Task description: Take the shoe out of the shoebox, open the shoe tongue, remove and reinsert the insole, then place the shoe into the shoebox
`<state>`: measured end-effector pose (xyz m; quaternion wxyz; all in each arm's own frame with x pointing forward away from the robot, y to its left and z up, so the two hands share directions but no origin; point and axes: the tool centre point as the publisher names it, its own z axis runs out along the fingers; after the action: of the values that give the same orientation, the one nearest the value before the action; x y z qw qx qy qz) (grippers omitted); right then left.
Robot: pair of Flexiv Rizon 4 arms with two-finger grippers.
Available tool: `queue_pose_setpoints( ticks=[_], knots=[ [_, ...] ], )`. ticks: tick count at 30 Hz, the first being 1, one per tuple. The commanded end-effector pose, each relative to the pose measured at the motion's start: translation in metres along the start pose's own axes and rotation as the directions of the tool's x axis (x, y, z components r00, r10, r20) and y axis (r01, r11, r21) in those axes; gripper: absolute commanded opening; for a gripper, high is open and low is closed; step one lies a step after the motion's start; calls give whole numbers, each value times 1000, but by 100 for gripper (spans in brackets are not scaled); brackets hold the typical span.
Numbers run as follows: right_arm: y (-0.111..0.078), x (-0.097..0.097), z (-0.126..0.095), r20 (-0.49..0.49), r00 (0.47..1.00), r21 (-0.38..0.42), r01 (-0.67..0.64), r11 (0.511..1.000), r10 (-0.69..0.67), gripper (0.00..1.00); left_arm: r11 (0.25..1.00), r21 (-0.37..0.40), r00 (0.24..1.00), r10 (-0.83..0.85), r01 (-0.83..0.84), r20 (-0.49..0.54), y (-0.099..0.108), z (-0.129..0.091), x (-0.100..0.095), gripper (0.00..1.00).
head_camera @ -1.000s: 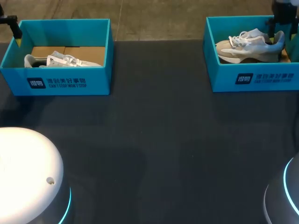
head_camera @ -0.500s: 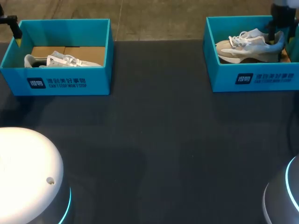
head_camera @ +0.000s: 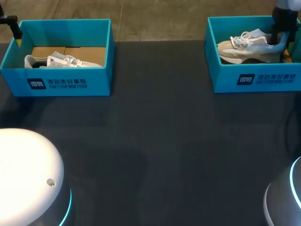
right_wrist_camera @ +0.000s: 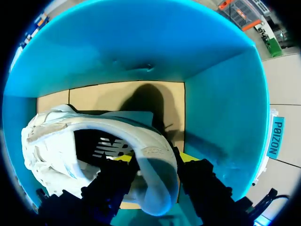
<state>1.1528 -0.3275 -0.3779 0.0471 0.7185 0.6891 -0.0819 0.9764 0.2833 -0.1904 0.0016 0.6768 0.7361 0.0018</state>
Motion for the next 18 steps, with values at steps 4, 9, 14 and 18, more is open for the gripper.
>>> queue_pose_setpoints(
  ticks=[4,9,14,18],
  knots=[
    [11,2,10,-14,1000,44,4,999,-4,48,1000,-1,1000,0,0,-2,-1,0,0,100],
    [8,1,13,-22,1000,48,-2,999,3,49,1000,-1,1000,0,0,-2,-1,0,0,100],
    [5,-1,10,-18,1000,41,-8,999,8,67,1000,-1,1000,0,0,-2,-1,0,0,100],
    [5,-1,6,-14,1000,35,-7,999,8,53,1000,-1,1000,0,0,-2,-1,0,0,100]
  ],
)
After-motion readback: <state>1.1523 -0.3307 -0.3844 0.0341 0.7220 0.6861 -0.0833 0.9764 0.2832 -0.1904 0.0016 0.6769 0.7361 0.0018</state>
